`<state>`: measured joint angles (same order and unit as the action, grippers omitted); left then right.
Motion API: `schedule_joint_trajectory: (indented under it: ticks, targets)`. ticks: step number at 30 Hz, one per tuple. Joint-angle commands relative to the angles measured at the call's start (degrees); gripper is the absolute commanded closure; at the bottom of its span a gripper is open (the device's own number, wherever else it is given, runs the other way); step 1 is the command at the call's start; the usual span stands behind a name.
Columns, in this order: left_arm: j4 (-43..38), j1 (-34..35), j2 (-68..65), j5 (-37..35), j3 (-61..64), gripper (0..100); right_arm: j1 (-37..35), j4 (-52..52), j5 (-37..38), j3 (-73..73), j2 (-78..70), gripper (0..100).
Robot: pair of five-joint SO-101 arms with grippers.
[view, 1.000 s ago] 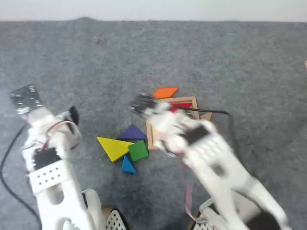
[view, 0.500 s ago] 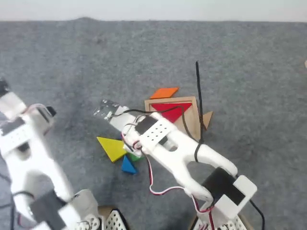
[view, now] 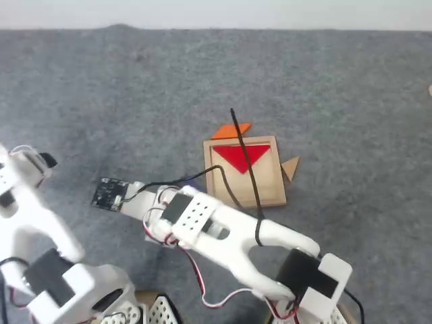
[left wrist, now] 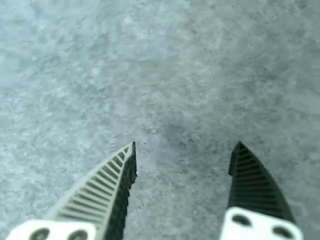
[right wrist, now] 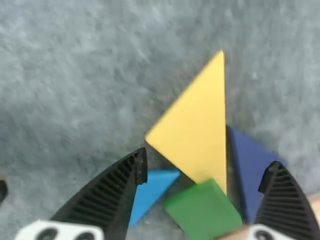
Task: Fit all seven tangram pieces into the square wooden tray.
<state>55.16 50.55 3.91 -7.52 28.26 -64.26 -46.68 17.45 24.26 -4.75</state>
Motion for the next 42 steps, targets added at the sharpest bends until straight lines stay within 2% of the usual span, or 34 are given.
schedule_joint_trajectory:
  ticks: [1,5,12,18,20,25,27,36,42]
  targets:
    - [0.4,0.4,0.4,1.1,-2.2,70,-2.1,2.8,0.5,-0.6,-0.5,63.8]
    - [0.5,0.6,0.4,1.1,-2.0,70,-1.9,3.6,0.8,-2.6,-5.6,63.8]
    - [0.5,0.6,0.4,1.1,-1.5,70,2.4,-7.3,0.9,-16.1,-14.7,63.8]
    - [0.5,0.6,0.4,1.1,-1.5,70,5.8,-8.1,2.8,-21.5,-19.8,64.5]
    - [0.5,0.6,0.4,1.1,-1.5,70,6.5,-8.1,2.9,-22.5,-21.1,70.4]
    - [0.5,0.5,0.4,1.1,-1.5,70,6.5,-8.3,2.7,-23.0,-21.6,93.7]
    - [0.5,0.5,0.4,1.1,-1.5,70,6.5,-8.3,2.5,-23.0,-21.6,99.1]
    - [0.5,0.4,0.4,1.1,-1.5,70,8.7,-9.5,2.1,-23.0,-18.0,98.3]
    - [0.5,0.3,0.4,1.1,-1.5,70,13.1,-9.1,-3.7,-22.8,-14.2,98.3]
